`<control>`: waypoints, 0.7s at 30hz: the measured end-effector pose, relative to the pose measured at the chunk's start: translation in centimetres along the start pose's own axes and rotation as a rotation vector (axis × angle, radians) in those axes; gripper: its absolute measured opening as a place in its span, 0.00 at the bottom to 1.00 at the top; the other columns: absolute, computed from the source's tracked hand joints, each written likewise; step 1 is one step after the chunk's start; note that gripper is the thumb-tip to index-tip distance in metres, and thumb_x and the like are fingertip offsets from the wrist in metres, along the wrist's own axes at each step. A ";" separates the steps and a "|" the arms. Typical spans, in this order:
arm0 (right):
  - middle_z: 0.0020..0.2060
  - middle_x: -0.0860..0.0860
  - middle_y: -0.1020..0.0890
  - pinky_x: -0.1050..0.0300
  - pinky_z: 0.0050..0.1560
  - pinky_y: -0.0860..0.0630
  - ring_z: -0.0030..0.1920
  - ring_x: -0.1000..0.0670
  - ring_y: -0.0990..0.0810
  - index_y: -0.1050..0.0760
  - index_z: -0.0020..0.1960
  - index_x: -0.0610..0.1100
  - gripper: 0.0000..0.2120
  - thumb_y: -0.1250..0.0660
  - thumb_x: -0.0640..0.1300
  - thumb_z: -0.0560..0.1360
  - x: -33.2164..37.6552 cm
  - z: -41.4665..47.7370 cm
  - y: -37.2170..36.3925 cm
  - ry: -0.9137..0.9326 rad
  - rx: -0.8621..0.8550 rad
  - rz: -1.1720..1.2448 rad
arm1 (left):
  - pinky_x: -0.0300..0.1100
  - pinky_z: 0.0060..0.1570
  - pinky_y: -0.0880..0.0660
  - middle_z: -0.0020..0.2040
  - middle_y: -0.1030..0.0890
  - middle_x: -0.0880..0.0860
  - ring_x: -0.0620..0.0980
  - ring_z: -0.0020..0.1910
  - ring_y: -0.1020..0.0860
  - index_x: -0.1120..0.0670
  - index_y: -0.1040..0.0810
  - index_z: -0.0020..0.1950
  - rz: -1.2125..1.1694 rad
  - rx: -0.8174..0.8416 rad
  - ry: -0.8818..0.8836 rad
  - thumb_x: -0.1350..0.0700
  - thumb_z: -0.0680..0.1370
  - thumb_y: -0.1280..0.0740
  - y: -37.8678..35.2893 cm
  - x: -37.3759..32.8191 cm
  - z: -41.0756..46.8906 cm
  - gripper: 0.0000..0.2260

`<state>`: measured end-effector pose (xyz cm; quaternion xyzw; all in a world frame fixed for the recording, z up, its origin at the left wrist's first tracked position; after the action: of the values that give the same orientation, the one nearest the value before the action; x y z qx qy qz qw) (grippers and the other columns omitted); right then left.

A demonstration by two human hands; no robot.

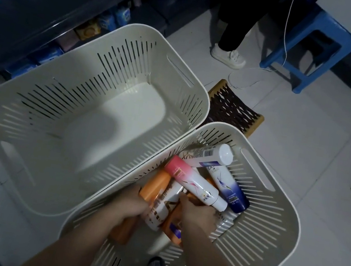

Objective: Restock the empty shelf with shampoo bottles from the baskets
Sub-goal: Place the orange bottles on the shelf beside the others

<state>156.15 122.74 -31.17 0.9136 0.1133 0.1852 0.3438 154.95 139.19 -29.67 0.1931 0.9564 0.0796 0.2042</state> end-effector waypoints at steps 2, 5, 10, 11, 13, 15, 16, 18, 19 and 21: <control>0.69 0.38 0.30 0.46 0.71 0.37 0.71 0.38 0.34 0.37 0.72 0.36 0.49 0.26 0.65 0.64 0.7 0.6 -0.1 -0.035 0.030 -0.141 | 0.38 0.34 0.29 0.40 0.22 0.53 0.50 0.39 0.25 0.46 0.29 0.58 -0.108 0.045 0.031 0.71 0.67 0.37 0.4 -0.1 -0.3 0.26; 0.62 0.41 0.23 0.47 0.66 0.29 0.64 0.40 0.25 0.30 0.67 0.38 0.47 0.24 0.66 0.59 0.6 1.7 -0.4 -0.048 0.080 -0.125 | 0.42 0.42 0.27 0.42 0.22 0.58 0.55 0.41 0.24 0.57 0.25 0.54 -0.164 0.088 0.136 0.71 0.67 0.37 0.9 0.1 -0.8 0.18; 0.44 0.45 0.15 0.45 0.51 0.18 0.44 0.43 0.15 0.22 0.53 0.40 0.30 0.17 0.51 0.57 -0.3 2.5 -0.9 -0.118 0.239 0.083 | 0.41 0.37 0.27 0.42 0.21 0.58 0.54 0.37 0.24 0.56 0.25 0.52 -0.195 0.109 0.163 0.71 0.67 0.36 1.1 -0.1 -1.7 0.17; 0.42 0.45 0.15 0.45 0.51 0.18 0.43 0.44 0.15 0.21 0.49 0.41 0.23 0.18 0.49 0.60 -0.2 2.0 -0.6 -0.113 0.285 0.101 | 0.43 0.39 0.25 0.43 0.20 0.59 0.55 0.39 0.22 0.56 0.25 0.51 -0.212 0.108 0.163 0.71 0.67 0.36 1.2 -0.1 -1.7 0.16; 0.38 0.44 0.15 0.44 0.50 0.17 0.39 0.43 0.15 0.22 0.45 0.39 0.16 0.20 0.44 0.65 0.3 0.4 0.6 -0.157 0.405 0.142 | 0.48 0.46 0.23 0.48 0.19 0.60 0.58 0.47 0.21 0.57 0.24 0.50 -0.245 0.115 0.168 0.70 0.66 0.35 1.3 0.0 -2.1 0.16; 0.37 0.42 0.15 0.46 0.44 0.17 0.37 0.42 0.16 0.24 0.47 0.37 0.15 0.21 0.39 0.66 0.2 -0.5 1.7 -0.228 0.527 0.257 | 0.47 0.45 0.23 0.47 0.18 0.61 0.59 0.46 0.20 0.61 0.22 0.52 -0.279 0.156 0.214 0.67 0.63 0.34 1.3 0.1 -2.9 0.18; 0.37 0.41 0.16 0.48 0.40 0.19 0.37 0.41 0.16 0.25 0.47 0.36 0.14 0.23 0.38 0.68 0.3 -1.2 2.3 -0.243 0.582 0.302 | 0.44 0.40 0.22 0.44 0.18 0.61 0.58 0.42 0.19 0.62 0.21 0.52 -0.297 0.170 0.223 0.67 0.62 0.34 1.2 0.3 -3.3 0.18; 0.40 0.39 0.16 0.50 0.38 0.20 0.38 0.40 0.16 0.26 0.52 0.36 0.14 0.26 0.40 0.70 0.3 -2.5 3.2 -0.246 0.679 0.357 | 0.41 0.33 0.22 0.40 0.18 0.61 0.57 0.37 0.20 0.63 0.20 0.49 -0.348 0.206 0.234 0.68 0.64 0.35 1.0 0.5 -4.6 0.14; 0.43 0.38 0.16 0.49 0.38 0.19 0.40 0.39 0.16 0.26 0.56 0.36 0.18 0.27 0.42 0.71 0.2 -3.2 3.5 -0.243 0.734 0.383 | 0.43 0.35 0.22 0.40 0.19 0.61 0.58 0.38 0.20 0.63 0.20 0.47 -0.375 0.229 0.247 0.67 0.63 0.34 0.7 0.9 -5.2 0.14; 0.48 0.36 0.16 0.49 0.38 0.19 0.43 0.38 0.15 0.28 0.64 0.37 0.25 0.29 0.46 0.70 0.0 -4.5 4.1 -0.239 0.846 0.436 | 0.47 0.43 0.22 0.41 0.19 0.62 0.60 0.42 0.21 0.63 0.20 0.42 -0.416 0.229 0.279 0.64 0.55 0.34 0.4 1.8 -6.2 0.17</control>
<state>154.66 122.36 -25.31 0.9904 -0.0556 0.0845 -0.0939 150.98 139.79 -24.60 0.0014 0.9972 -0.0467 0.0591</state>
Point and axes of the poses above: each hand's wrist, its own z-axis towards the middle knuckle, its own y-axis out of the back of the hand, x = y × z, the point moved 1 cm from there along z, towards the middle knuckle
